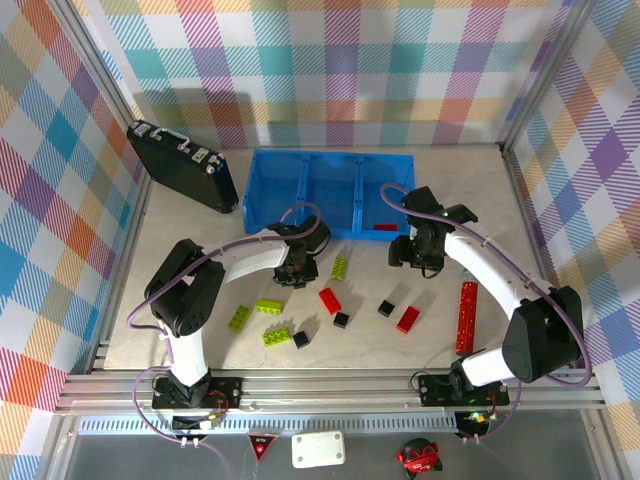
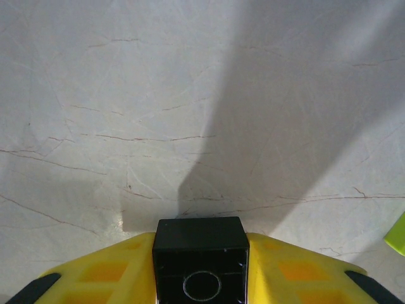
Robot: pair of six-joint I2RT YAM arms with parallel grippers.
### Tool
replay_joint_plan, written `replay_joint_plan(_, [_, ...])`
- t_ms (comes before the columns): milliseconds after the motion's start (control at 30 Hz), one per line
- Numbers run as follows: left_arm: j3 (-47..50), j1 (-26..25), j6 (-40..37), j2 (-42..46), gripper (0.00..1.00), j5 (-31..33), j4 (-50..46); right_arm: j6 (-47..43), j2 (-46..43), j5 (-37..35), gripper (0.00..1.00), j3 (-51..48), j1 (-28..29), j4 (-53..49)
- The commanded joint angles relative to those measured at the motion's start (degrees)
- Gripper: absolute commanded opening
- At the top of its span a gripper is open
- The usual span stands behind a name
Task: Sort the legos into containers by color
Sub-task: Pick up the lego from the center of the table.
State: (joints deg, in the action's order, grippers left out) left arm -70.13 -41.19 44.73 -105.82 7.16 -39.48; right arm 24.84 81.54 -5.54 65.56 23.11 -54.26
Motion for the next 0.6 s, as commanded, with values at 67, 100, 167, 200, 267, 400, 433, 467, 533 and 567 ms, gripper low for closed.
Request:
replay_joint_plan(67, [-3.2,-0.3,-4.8,1.2,0.37,2.1,-6.1,0.5,-1.0,-0.1,0.67,0.4,0.1,-1.8])
replay_joint_plan(100, [-3.6,-0.1,-5.6,1.3,0.37,2.2,-6.7,0.4,-1.0,-0.1,0.67,0.4,0.1,-2.0])
replay_joint_plan(167, [-4.8,0.4,-7.8,1.4,0.38,1.8,-7.8,0.4,-1.2,-0.3,0.67,0.2,0.1,-2.2])
replay_joint_plan(200, [-5.3,0.6,-8.5,1.4,0.38,2.0,-8.6,0.3,-1.3,-0.3,0.67,0.1,0.0,-2.3])
replay_joint_plan(267, [-6.6,1.4,-10.9,1.4,0.38,2.1,-9.7,0.6,-1.6,-0.5,0.67,-0.2,0.1,-2.4])
replay_joint_plan(400, [-10.2,2.6,-16.1,1.0,0.38,1.5,-11.7,0.8,-1.8,-0.5,0.67,-0.7,0.1,-2.6])
replay_joint_plan(433, [-11.3,2.9,-17.6,0.7,0.38,1.7,-12.6,0.8,-1.9,-0.5,0.67,-0.8,0.1,-2.6])
replay_joint_plan(467, [-12.5,3.2,-19.1,0.5,0.38,1.9,-13.5,1.0,-2.1,-0.5,0.67,-0.9,0.1,-2.6])
replay_joint_plan(533, [-14.5,4.2,-21.3,0.1,0.38,2.5,-14.9,1.0,-2.3,-0.5,0.67,-0.9,0.1,-2.8])
replay_joint_plan(567, [-15.3,4.8,-22.5,0.0,0.38,2.4,-15.3,1.2,-2.6,-0.6,0.67,-0.9,0.1,-3.0])
